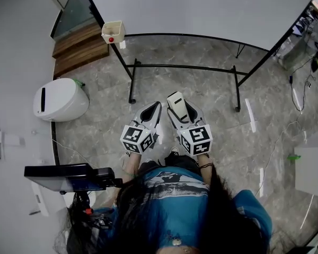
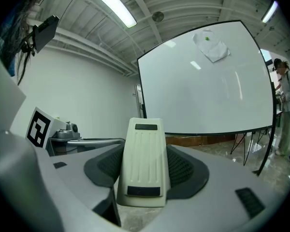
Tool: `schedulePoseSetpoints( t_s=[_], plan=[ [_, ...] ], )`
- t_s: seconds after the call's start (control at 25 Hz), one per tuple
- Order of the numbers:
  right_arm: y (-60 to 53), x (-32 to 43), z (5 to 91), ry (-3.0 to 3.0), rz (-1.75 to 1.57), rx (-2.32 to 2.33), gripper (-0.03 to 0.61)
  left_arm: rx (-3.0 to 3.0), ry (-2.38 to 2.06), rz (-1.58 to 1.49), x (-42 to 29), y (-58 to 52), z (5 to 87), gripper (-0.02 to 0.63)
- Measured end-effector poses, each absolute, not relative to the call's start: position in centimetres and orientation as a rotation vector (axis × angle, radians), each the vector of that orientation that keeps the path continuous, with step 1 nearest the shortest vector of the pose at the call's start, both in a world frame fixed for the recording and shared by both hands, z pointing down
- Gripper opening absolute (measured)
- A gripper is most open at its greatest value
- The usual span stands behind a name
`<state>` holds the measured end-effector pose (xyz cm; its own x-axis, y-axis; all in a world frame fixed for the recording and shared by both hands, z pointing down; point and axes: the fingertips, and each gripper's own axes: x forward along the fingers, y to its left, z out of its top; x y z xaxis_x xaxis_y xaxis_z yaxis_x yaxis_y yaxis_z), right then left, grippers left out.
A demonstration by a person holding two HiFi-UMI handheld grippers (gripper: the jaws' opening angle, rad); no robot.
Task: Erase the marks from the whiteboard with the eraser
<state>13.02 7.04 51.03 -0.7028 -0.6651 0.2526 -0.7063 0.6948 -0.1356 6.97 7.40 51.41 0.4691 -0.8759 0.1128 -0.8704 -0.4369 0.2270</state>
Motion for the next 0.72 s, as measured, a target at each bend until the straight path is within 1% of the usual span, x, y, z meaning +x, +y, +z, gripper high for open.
schedulePoseSetpoints(
  t_s=[0.12,0.36,0.72],
  plan=[
    [8.8,11.2,50.8,-2.731,0.356,1.113,0.264,2.476,-1.506,-0.034,5.2,9.6,50.9,0.003],
    [12.7,6.3,50.4,-2.760,0.476,1.115,0.264,2.473,-1.540,-0.060,-0.8,14.1,50.2,0.003],
    [17.5,1.6,50.9,-2.724,0.467,1.128,0.264,2.444,-1.534,-0.110,-6.2,18.6,50.3,0.003]
  ],
)
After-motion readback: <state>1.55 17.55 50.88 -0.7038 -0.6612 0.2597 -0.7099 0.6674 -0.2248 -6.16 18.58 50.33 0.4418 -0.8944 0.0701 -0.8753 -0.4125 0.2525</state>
